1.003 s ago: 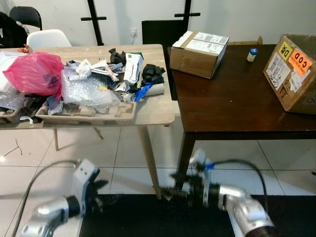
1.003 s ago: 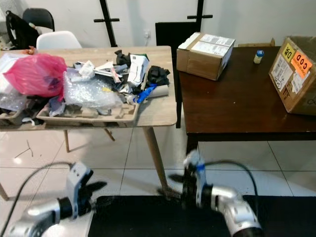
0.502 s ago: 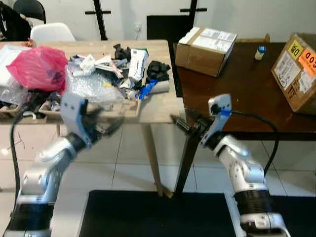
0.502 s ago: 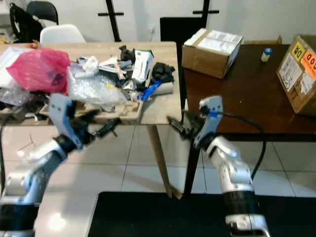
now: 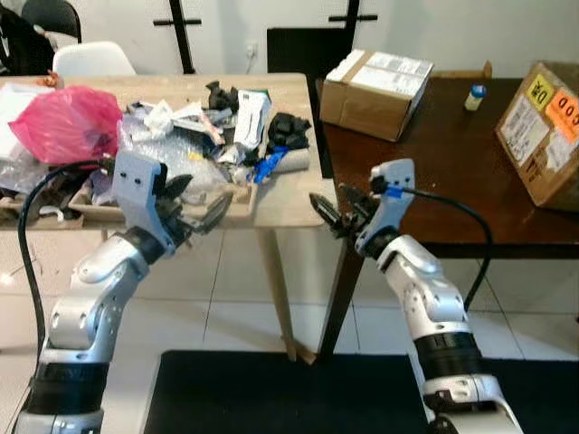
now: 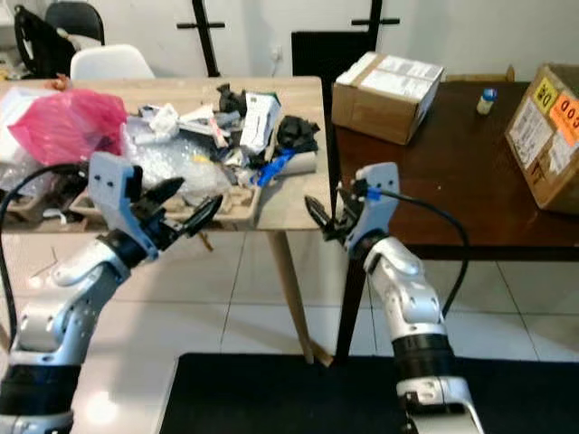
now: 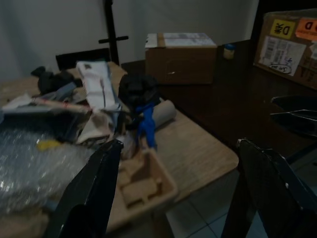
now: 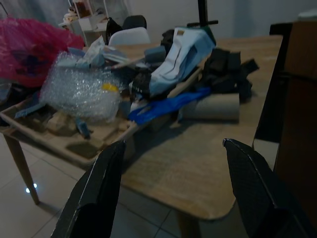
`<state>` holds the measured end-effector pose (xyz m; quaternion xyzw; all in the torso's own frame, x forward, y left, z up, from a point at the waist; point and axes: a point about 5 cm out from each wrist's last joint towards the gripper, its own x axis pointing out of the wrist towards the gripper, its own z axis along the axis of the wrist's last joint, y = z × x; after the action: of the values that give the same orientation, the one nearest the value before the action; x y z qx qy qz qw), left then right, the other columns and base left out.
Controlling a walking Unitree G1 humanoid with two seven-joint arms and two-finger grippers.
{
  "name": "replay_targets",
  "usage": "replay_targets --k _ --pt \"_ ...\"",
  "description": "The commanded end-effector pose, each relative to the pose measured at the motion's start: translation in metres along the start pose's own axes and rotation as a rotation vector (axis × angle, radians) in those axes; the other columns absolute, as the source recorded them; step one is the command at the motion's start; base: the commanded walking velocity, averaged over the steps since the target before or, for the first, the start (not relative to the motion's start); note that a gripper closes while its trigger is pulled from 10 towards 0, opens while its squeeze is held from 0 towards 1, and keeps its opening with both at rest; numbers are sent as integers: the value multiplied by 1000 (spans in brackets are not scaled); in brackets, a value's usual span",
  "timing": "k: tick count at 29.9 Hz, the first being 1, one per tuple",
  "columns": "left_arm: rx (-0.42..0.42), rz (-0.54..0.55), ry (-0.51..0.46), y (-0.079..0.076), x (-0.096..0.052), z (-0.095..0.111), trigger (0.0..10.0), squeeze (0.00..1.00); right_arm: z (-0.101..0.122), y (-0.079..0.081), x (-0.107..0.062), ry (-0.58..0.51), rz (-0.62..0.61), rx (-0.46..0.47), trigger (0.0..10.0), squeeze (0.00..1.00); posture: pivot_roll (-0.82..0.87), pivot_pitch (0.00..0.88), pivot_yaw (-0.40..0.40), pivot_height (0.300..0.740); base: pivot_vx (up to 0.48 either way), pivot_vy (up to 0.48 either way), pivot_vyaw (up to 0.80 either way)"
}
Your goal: Picking trash to rubbish bin
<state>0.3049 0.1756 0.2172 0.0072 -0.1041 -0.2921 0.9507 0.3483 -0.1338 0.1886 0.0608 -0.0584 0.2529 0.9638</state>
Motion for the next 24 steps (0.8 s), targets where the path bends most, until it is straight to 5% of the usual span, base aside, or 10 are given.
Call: replay_targets --k 1,17,24 --pt "14 -4 25 2 0 -3 10000 0 -2 3 1 6 11 -7 10000 0 7 75 31 740 420 0 0" --pt "27 -22 25 0 2 -1 10000 0 -7 15 4 33 77 -33 10000 0 11 71 33 740 408 0 0" --pt "32 -60 37 -6 2 -1 10000 0 -6 14 3 35 83 -41 10000 0 10 73 22 740 0 0 0"
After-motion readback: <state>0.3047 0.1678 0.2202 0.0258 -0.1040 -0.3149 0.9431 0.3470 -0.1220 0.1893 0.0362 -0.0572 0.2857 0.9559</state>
